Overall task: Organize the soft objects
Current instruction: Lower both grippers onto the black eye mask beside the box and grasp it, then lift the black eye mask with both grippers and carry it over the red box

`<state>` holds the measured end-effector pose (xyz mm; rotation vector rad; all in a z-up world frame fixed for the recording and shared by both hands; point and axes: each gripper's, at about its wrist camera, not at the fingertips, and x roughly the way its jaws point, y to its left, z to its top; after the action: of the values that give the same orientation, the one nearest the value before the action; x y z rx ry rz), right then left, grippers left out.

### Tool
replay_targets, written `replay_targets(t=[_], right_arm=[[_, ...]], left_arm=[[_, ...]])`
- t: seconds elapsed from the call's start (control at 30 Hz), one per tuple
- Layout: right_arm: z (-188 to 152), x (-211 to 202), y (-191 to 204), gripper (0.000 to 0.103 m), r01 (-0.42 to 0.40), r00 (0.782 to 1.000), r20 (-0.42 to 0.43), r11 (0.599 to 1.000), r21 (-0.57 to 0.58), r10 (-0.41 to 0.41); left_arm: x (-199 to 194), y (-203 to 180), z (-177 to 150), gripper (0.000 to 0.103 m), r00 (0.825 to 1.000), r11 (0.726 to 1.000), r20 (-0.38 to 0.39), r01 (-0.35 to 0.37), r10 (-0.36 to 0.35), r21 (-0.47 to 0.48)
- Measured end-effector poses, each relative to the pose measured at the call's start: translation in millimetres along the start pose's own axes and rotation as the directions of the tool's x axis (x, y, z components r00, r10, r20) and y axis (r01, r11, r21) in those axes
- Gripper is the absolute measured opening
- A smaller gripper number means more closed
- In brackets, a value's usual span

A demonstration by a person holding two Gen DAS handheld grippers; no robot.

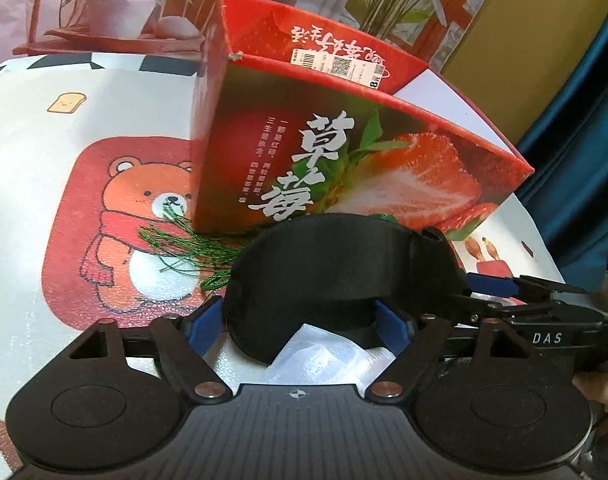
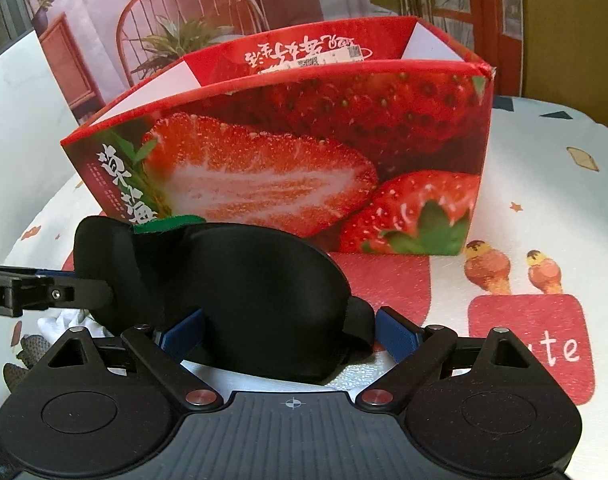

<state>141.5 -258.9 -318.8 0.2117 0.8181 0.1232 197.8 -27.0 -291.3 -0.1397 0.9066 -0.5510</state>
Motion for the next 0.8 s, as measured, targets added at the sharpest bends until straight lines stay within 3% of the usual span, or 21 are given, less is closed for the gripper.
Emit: replay_targets(t=[0.27,0.8], right_arm=[[0,0,-3,0.088,-0.038,0.999,-0.004,0.999,0.033,0.038],[18,-31,8,0.046,-0.038,0.994,0.107,0.999,-0.002,0.038]], left_arm=[[1,2,-1,0.058,1.0,1.0,-0.001,-0.022,0.022,0.0],[-35,-8,7,0.04,0.995,0.998,0.077,-0.069,0.068,0.01]])
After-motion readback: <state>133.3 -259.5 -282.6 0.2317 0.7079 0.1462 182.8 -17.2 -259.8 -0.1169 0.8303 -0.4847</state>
